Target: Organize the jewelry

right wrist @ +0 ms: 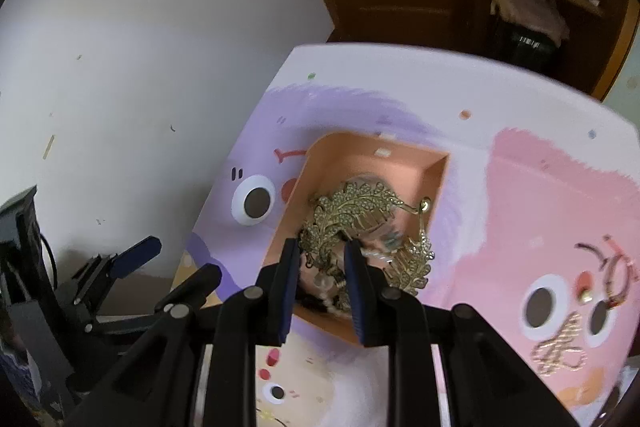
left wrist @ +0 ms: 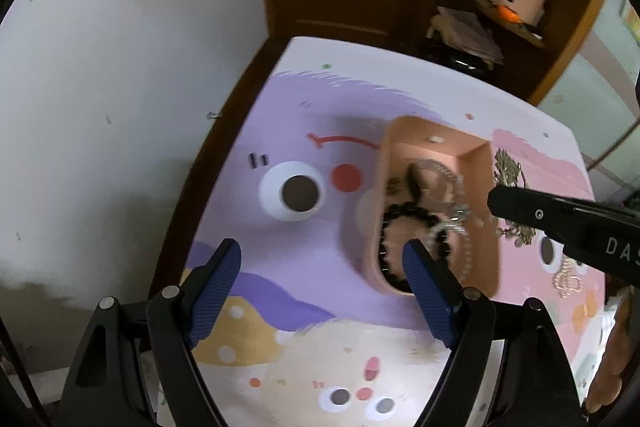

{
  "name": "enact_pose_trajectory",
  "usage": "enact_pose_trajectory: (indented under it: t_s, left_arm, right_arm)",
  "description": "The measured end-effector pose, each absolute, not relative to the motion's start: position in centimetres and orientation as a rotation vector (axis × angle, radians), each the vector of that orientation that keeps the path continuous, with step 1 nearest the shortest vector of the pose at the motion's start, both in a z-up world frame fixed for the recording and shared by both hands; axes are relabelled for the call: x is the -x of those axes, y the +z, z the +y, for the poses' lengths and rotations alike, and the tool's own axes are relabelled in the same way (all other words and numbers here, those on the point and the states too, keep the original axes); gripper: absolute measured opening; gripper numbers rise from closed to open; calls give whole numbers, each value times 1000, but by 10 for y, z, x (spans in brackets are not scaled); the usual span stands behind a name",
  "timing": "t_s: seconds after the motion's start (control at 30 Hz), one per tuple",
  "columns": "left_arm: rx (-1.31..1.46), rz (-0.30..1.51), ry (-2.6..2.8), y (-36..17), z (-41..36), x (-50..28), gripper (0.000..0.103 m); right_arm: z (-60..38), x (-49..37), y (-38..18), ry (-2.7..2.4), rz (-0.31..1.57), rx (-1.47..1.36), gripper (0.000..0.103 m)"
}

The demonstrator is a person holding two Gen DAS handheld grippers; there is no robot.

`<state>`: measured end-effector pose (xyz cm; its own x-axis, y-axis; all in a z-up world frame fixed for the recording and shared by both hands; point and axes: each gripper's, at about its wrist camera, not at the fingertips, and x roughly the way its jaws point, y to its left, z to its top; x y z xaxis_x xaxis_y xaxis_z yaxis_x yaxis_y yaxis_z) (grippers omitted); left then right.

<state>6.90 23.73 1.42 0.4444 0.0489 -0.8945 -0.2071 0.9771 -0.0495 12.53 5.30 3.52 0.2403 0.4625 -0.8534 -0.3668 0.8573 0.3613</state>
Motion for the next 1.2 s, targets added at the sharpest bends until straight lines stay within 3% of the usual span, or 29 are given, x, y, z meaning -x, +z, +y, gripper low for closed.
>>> enact_pose_trajectory:
  t_s: [0.33,0.8,1.2]
  left_arm:
    - [235,1126,241,-12,256,-60,81]
    - [231,1096,256,-10,254,-45,81]
    - [225,1069,225,12,241,-33,81]
  right_arm:
    - [82,-122,-7,569,1286,-74,23]
    - [97,-115,-37,543,1336,-28,24]
    - [67,-89,3,592,1257,-128,26]
